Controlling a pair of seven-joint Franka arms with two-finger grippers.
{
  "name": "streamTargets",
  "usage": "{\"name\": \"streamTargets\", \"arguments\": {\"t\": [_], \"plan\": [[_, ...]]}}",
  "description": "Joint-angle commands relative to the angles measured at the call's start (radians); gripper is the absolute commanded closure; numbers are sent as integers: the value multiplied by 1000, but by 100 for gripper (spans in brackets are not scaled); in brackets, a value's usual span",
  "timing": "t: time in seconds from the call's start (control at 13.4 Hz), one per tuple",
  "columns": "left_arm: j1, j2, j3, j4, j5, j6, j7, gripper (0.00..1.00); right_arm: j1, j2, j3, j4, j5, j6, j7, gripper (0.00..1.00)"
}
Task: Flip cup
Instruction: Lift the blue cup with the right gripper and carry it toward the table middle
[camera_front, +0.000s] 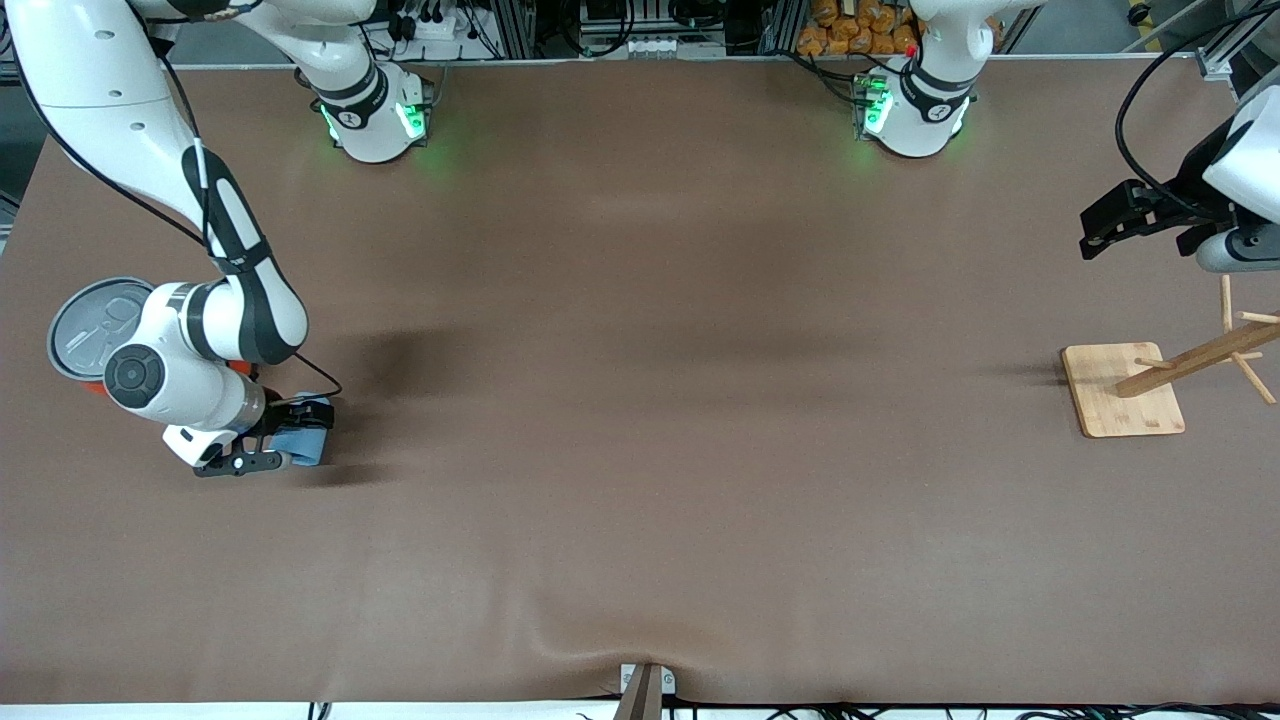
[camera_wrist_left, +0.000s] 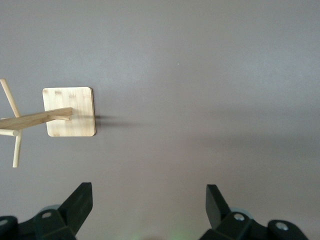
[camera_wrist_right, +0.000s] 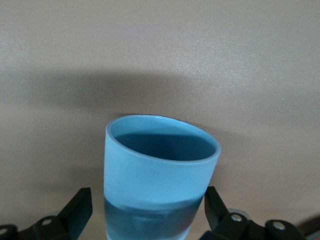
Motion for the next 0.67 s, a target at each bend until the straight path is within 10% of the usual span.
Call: {"name": "streamTargets", "arguments": {"t": [0.0, 0.6], "plan": [[4, -10, 0, -1, -2, -6, 17, 0, -10, -2, 11, -3, 7, 11, -21, 35], [12, -10, 0, -2, -1, -7, 19, 0, 47, -64, 19, 22, 6, -76, -187, 36]]}}
